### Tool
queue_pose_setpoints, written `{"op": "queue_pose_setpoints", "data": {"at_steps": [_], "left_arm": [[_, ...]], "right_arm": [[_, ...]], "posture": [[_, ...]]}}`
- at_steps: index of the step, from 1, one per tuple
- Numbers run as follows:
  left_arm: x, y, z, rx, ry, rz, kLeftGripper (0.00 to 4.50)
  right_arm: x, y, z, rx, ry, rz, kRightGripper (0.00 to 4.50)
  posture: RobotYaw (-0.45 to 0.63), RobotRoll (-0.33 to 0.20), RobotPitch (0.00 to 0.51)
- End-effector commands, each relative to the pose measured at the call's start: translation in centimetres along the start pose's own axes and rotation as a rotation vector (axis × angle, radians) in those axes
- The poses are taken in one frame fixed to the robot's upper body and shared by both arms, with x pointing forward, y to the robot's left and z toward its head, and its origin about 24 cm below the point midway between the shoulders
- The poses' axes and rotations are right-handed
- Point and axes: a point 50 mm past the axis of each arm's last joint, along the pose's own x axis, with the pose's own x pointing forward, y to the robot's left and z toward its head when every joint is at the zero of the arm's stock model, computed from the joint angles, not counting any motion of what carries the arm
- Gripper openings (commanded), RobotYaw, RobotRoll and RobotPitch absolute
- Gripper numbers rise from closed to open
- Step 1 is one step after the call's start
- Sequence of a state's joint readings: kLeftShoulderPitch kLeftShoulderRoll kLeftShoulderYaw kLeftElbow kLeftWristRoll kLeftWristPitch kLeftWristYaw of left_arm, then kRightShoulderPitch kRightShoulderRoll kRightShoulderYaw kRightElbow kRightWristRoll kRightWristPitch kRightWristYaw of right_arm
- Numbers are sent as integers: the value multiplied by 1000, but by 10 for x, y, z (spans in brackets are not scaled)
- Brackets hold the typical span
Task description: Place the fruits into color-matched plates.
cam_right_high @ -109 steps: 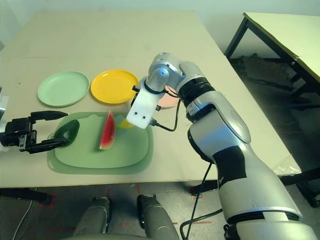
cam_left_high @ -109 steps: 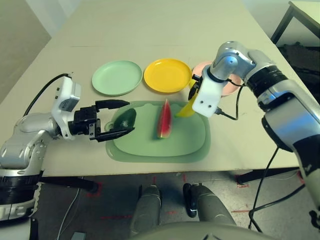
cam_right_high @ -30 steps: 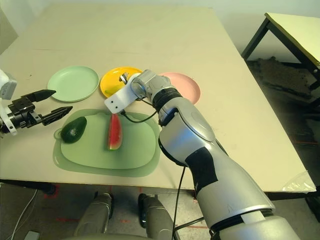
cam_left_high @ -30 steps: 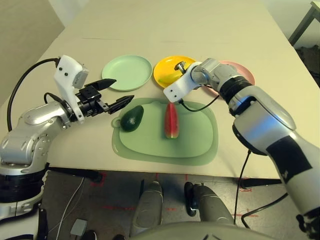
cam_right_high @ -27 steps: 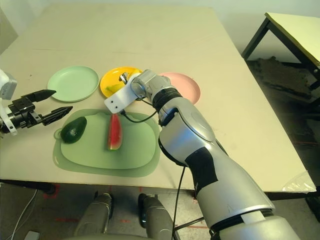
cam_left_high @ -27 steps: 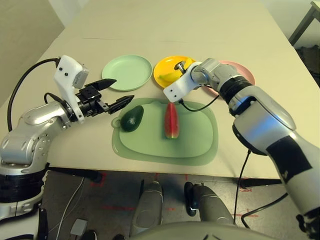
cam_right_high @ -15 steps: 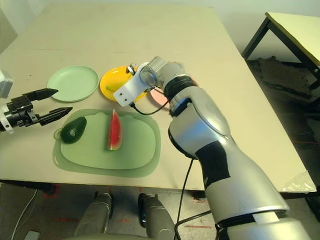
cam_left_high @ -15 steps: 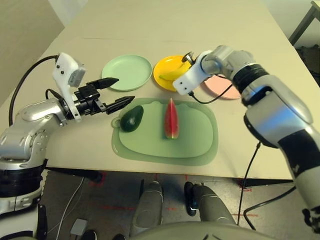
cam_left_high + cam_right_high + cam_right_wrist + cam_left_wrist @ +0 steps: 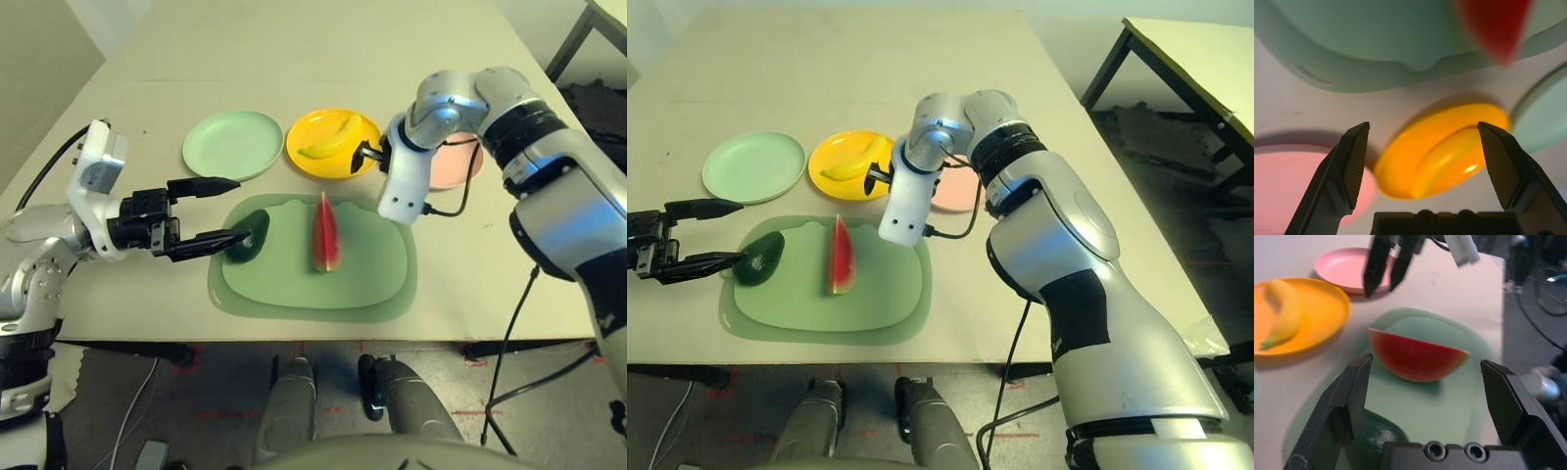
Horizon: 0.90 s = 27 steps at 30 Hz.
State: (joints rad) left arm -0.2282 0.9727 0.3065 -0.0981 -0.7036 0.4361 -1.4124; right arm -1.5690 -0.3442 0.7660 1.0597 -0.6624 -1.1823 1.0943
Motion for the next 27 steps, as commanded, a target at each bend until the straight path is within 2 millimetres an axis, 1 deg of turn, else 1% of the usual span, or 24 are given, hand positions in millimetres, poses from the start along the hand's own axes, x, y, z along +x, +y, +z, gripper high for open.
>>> {"op": "queue_pose_setpoints", "data": {"at_steps": [1, 3, 5, 13, 17, 21, 27], "left_arm": [[-3, -2, -3, 12, 35, -27, 4500], [-5, -2, -5, 31, 58, -34, 4500], [-6, -2, -8, 54, 86, -38, 4500], [-10, 0, -13, 74, 120, -20, 4500], [-12, -1, -14, 82, 124, 4, 4500], [-19, 2, -14, 87, 128, 53, 4500], [-23, 4, -13, 88, 131, 79, 4500]], "right_arm": [[-9, -26, 11, -76, -32, -54, 4453], [-10, -34, 18, -95, -53, -66, 4453], [-8, -38, 23, -90, -78, -65, 4453], [10, -39, 37, -34, -135, -11, 4453], [20, -36, 38, 13, -159, 8, 4453], [28, -33, 37, 26, -152, 21, 4453], [36, -37, 41, 11, -169, 29, 4453]], "posture": [[63, 0, 161], [69, 0, 162], [76, 0, 163], [90, 0, 166], [97, 0, 170], [102, 0, 173], [116, 0, 177]]}}
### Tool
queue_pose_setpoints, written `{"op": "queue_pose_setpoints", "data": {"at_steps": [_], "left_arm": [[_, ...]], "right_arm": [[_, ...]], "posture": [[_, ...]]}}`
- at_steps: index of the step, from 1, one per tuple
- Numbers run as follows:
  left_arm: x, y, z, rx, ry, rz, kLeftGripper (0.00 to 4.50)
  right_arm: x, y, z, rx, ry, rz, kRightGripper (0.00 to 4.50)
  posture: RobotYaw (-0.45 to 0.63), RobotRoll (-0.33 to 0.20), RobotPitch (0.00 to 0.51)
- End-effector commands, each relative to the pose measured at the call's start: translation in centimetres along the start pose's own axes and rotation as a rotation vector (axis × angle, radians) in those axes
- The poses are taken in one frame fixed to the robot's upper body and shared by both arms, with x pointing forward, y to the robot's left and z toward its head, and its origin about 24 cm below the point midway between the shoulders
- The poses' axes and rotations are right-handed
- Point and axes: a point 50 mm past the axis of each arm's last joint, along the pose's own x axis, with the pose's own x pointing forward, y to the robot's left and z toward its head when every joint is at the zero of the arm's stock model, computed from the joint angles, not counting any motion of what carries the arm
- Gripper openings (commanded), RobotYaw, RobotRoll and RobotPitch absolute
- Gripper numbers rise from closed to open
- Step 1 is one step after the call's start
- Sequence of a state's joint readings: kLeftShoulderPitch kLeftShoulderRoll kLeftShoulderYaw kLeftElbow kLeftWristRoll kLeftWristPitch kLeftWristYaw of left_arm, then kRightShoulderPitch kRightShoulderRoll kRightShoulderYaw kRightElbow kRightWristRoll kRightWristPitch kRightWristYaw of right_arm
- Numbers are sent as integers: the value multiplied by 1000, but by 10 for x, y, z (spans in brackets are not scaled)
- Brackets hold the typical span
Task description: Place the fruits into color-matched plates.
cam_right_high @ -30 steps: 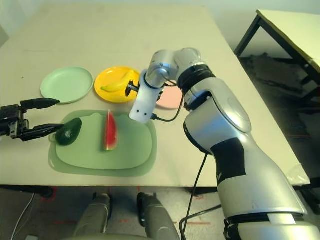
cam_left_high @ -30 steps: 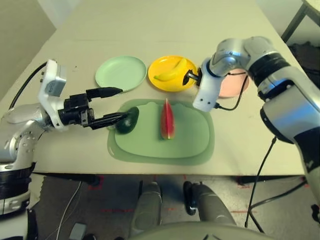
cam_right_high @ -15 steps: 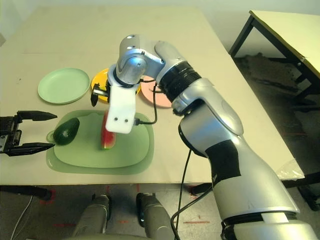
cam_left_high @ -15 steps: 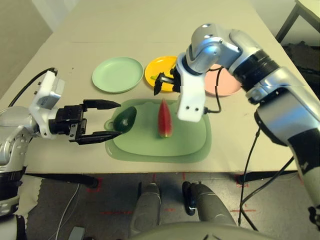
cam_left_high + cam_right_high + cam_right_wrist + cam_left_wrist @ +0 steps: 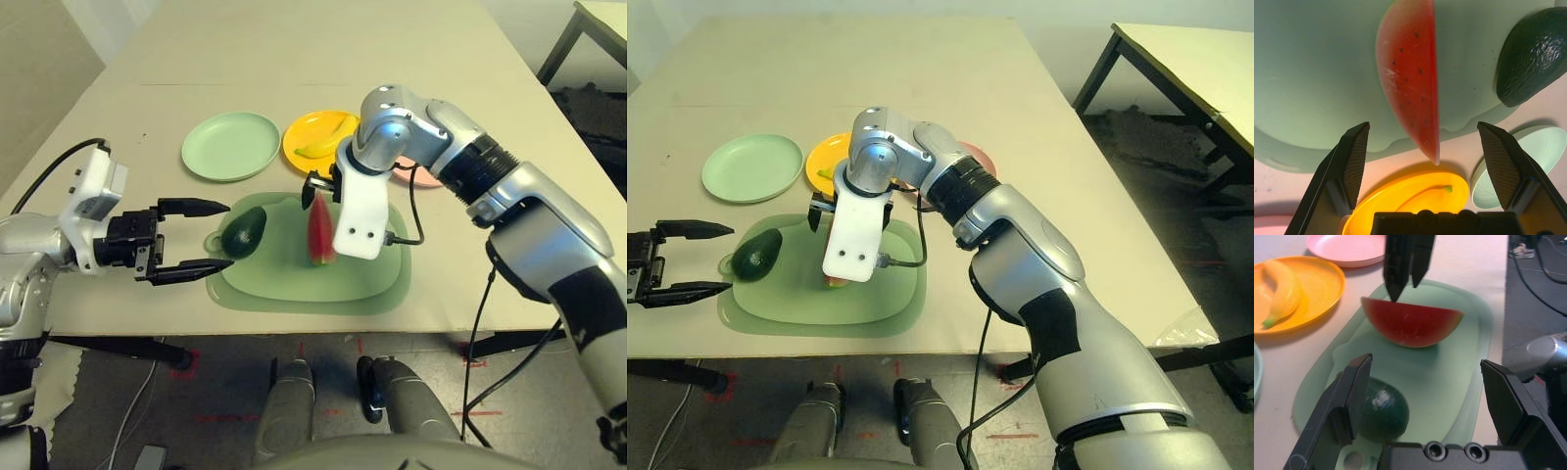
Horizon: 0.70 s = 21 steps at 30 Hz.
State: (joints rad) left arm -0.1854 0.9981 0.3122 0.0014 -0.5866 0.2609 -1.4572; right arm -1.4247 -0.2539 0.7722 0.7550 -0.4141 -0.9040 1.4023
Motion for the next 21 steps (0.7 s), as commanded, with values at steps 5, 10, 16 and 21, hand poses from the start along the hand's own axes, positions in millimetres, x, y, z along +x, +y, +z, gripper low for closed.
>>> {"op": "queue_pose_setpoints", "data": {"at_steps": [5, 10, 16, 21], "left_arm": [[-7, 2, 0, 6, 17, 59, 4500], [-9, 2, 0, 2, 15, 75, 4500], [-6, 2, 2, 4, 12, 73, 4500], [-5, 2, 1, 3, 12, 72, 4500]], "right_arm": [[22, 11, 2, -49, 1, 83, 4453], [33, 19, 6, -52, -27, 125, 4453], [48, 14, 5, -23, -10, 135, 4453], [52, 13, -1, -7, 19, 142, 4453]], "posture": [[125, 0, 182], [129, 0, 186], [126, 0, 190], [123, 0, 194]]}}
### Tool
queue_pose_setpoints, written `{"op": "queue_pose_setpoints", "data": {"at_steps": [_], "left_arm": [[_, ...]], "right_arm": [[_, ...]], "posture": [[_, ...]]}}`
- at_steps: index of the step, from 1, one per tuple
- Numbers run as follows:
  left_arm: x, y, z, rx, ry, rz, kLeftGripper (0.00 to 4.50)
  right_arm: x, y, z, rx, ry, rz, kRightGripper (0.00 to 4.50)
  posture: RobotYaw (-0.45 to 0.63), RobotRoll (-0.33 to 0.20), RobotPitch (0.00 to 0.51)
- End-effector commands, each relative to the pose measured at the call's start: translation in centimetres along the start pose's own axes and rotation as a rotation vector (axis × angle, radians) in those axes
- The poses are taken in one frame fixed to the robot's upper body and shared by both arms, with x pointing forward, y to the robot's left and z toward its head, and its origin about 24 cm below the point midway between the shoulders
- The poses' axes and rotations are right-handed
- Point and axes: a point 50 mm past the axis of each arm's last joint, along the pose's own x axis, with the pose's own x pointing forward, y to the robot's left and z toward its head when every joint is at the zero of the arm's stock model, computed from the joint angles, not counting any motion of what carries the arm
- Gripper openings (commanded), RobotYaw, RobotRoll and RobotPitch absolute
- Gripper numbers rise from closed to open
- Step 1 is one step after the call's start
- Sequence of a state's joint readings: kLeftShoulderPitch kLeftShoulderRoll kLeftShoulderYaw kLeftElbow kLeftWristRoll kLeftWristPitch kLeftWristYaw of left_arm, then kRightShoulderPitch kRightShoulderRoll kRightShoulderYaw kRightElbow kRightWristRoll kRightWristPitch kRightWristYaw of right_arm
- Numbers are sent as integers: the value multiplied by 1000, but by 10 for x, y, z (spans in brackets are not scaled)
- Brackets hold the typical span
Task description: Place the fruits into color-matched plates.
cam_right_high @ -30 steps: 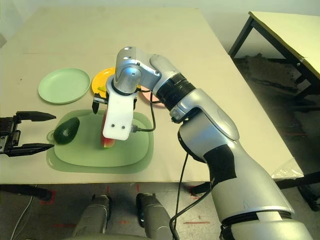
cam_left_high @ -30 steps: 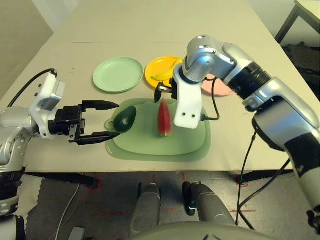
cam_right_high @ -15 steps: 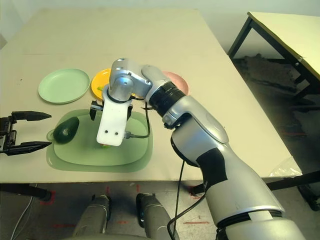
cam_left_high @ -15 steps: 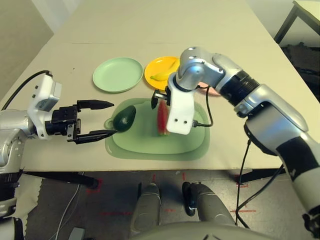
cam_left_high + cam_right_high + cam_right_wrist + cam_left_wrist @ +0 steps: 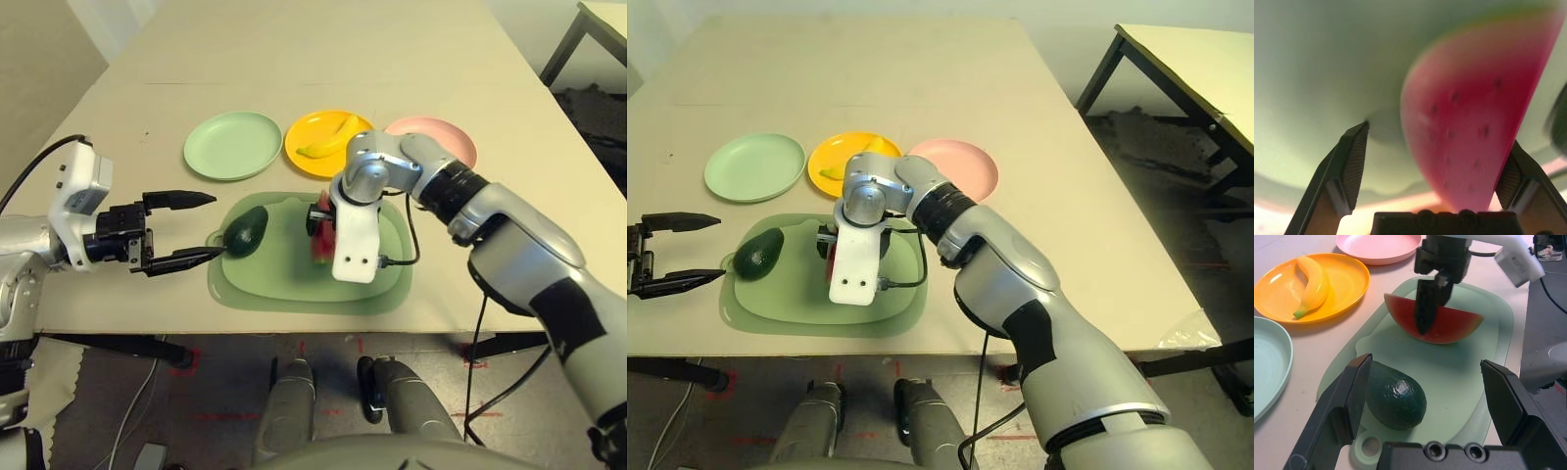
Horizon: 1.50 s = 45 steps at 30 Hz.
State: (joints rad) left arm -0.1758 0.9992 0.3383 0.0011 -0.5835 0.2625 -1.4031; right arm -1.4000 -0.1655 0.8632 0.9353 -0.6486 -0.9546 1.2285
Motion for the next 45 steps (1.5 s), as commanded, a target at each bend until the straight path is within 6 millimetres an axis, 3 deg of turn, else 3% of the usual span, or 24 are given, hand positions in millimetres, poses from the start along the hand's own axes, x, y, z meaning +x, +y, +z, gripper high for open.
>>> {"op": "queue_pose_setpoints", "data": {"at_steps": [1, 6, 7, 10, 14, 15, 25, 39, 45], "left_arm": [[0, 0, 0, 0, 11, -4, 4500], [0, -1, -1, -1, 9, -6, 4500], [0, -1, -1, -1, 9, -6, 4500], [-1, 0, -2, 1, 11, 0, 4500], [-2, 1, -3, 2, 11, 2, 4500], [-2, 1, -3, 2, 10, 3, 4500], [0, 2, -5, 1, 4, -2, 4500], [15, 14, -1, -33, -9, 47, 4500], [25, 21, 0, -67, -14, 118, 4500]], "right_arm": [[5, -2, 1, -6, 4, 14, 4453], [9, 3, -1, 11, 5, 39, 4453], [9, 5, -2, 15, 2, 46, 4283], [9, 6, -1, 22, -9, 49, 3496], [9, 7, -1, 28, -18, 54, 2089], [9, 7, -1, 29, -20, 56, 1966], [6, 13, -3, 52, -19, 70, 1966], [-43, 14, -33, 208, 89, -42, 1966], [-61, 29, -55, 323, 230, -66, 1966]], "posture": [[122, 0, 194], [127, 0, 199], [127, 0, 199], [126, 0, 198], [127, 0, 195], [126, 0, 194], [113, 0, 188], [69, 0, 181], [64, 0, 183]]}}
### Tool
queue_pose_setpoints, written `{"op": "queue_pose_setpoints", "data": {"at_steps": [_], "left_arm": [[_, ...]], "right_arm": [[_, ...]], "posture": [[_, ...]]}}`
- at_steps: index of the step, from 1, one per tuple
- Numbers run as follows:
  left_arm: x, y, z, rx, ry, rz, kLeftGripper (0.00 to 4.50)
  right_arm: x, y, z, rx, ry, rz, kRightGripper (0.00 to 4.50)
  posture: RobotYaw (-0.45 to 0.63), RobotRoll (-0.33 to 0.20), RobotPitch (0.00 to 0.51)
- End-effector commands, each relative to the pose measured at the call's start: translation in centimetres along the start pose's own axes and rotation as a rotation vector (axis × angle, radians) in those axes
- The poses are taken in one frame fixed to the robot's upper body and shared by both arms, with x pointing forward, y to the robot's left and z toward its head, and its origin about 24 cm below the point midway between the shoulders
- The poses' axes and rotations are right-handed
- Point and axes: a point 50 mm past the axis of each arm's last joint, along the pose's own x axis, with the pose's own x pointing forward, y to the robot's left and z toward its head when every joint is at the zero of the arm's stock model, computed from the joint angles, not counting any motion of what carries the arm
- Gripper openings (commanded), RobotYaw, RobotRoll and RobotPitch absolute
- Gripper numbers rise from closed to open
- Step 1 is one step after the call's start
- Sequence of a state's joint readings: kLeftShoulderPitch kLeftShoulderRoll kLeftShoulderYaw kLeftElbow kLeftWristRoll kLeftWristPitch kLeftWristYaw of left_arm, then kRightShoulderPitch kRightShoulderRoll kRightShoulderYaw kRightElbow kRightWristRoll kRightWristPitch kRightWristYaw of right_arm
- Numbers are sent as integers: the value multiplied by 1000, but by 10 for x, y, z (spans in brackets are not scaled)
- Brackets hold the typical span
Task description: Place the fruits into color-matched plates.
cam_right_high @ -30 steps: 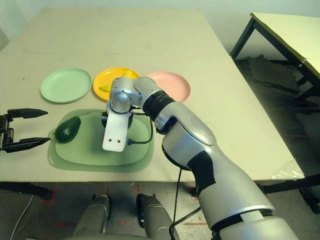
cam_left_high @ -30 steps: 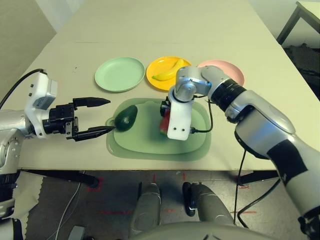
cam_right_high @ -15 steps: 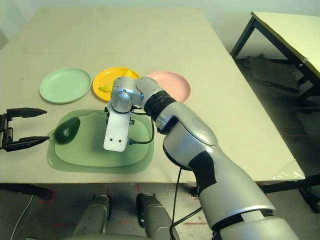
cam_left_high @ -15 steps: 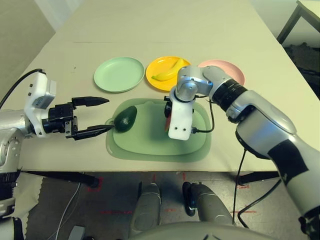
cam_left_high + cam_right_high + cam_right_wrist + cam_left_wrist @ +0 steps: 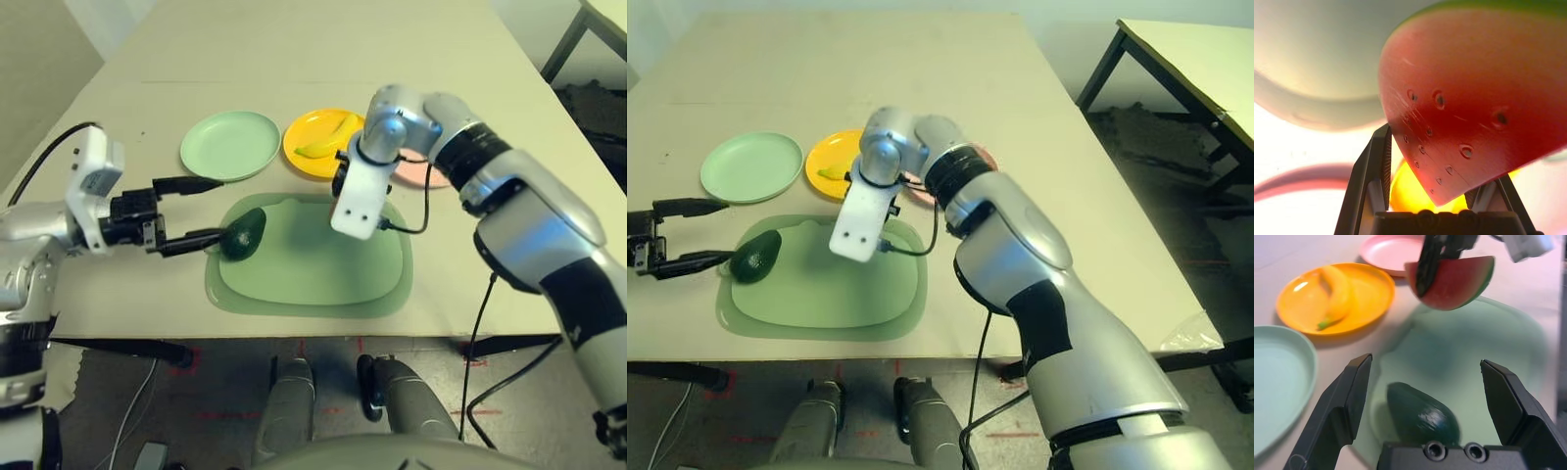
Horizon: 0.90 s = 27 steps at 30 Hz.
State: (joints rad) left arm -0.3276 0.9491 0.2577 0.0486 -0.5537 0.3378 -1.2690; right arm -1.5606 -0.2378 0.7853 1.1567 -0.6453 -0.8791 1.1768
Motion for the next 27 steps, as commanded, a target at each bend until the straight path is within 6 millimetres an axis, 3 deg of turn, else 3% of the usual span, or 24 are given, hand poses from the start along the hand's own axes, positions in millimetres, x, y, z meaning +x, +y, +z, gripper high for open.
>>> {"op": "queue_pose_setpoints", "data": {"at_steps": [1, 10, 17, 27], "left_arm": [[6, 0, -6, -29, 31, 22, 4500], [9, 0, -6, -48, 49, 51, 4500], [10, 0, -6, -58, 59, 55, 4500], [6, -3, -7, -67, 74, 54, 4500]], "right_arm": [[-9, 6, -17, 62, 99, -20, 1966], [-18, 27, -53, 238, 341, -97, 1966], [-11, 60, -70, 368, 455, -71, 1966], [4, 95, -79, 470, 536, -27, 1966]], "posture": [[63, 0, 182], [59, 0, 190], [55, 0, 202], [67, 0, 220]]}}
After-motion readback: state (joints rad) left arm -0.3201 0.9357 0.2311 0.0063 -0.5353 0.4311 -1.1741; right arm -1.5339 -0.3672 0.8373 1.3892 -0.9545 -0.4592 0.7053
